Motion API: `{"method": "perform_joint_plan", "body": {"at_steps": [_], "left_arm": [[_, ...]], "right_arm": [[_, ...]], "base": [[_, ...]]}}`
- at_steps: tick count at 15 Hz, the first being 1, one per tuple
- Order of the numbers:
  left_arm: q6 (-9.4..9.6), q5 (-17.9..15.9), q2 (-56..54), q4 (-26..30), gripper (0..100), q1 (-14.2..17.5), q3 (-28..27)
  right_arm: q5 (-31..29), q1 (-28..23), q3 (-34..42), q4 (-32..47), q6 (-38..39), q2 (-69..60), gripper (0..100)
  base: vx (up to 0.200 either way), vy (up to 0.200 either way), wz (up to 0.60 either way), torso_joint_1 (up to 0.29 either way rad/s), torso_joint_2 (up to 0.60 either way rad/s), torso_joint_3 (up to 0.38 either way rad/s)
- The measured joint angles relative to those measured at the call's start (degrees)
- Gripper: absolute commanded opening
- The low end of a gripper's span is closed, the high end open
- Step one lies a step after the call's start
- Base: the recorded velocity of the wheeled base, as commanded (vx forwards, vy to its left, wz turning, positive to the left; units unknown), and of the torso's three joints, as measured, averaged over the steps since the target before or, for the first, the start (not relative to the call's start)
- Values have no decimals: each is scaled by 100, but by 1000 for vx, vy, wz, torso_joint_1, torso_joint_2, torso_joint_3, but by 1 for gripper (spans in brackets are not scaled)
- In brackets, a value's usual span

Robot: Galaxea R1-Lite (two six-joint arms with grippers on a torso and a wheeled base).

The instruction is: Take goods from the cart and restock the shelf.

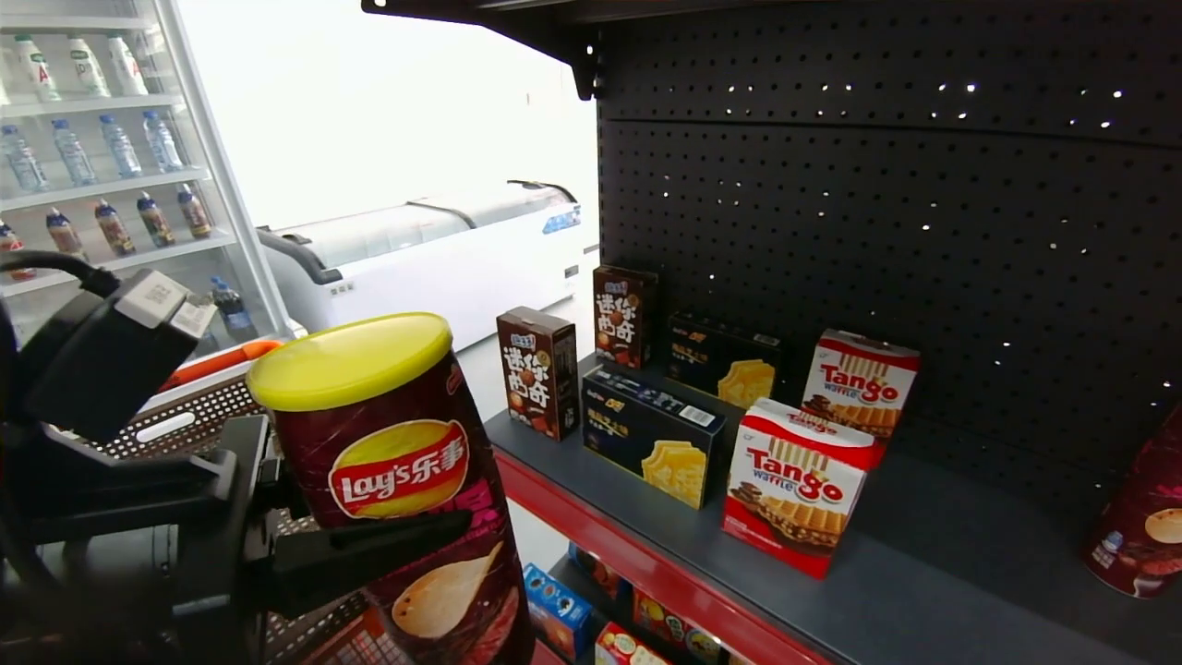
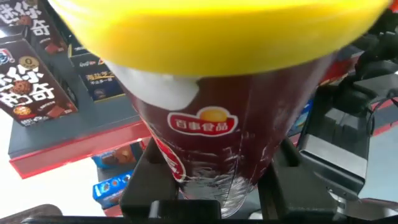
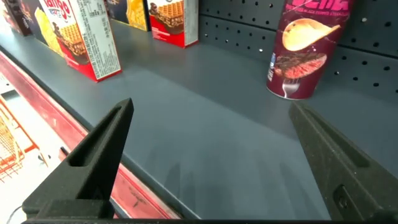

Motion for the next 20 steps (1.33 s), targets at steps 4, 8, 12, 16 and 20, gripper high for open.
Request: {"method": "perform_joint_plan", "body": {"at_steps": [4,8,12,16,20], "left_arm": [[0,4,24,2,0,-7,0],[0,9,33,-9,0,0,7],[0,11,50,-4,0,0,11],[0,11,52,2,0,9,22],[0,9,57,2,0,6,29]], "right_arm": [[0,5,0,-1,0,0,100],[0,0,0,-1,0,0,100],[-2,5,0,-4,0,0,100],[-2,0,0,2,0,0,100],[0,5,0,2,0,0,100]], "base": [[0,0,-150,1,1,1],[0,0,-600,0,1,1],[0,0,-600,4,1,2],[0,0,-600,2,2,4],[0,0,-600,5,1,2]]}}
